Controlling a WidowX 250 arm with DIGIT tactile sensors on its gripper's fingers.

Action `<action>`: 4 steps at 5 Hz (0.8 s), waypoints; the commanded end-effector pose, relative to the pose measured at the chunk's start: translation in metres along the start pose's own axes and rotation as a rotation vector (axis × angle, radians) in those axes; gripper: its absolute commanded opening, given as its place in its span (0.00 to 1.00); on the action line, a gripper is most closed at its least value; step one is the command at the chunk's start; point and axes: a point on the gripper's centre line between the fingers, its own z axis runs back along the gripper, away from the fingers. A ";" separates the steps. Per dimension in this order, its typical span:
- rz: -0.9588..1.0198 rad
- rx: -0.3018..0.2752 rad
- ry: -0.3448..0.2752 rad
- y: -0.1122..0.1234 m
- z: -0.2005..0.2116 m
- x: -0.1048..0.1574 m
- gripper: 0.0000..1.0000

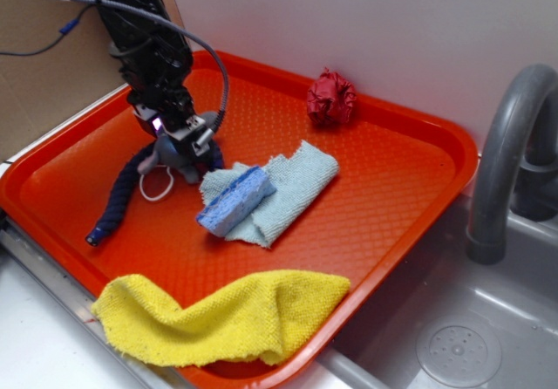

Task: Grab the gray animal.

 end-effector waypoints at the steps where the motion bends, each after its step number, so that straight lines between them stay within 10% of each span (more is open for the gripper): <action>1: 0.134 0.005 -0.103 0.000 0.105 0.008 0.00; 2: 0.222 -0.001 0.007 0.015 0.147 0.002 0.00; 4: 0.299 -0.074 0.037 0.028 0.169 -0.015 0.00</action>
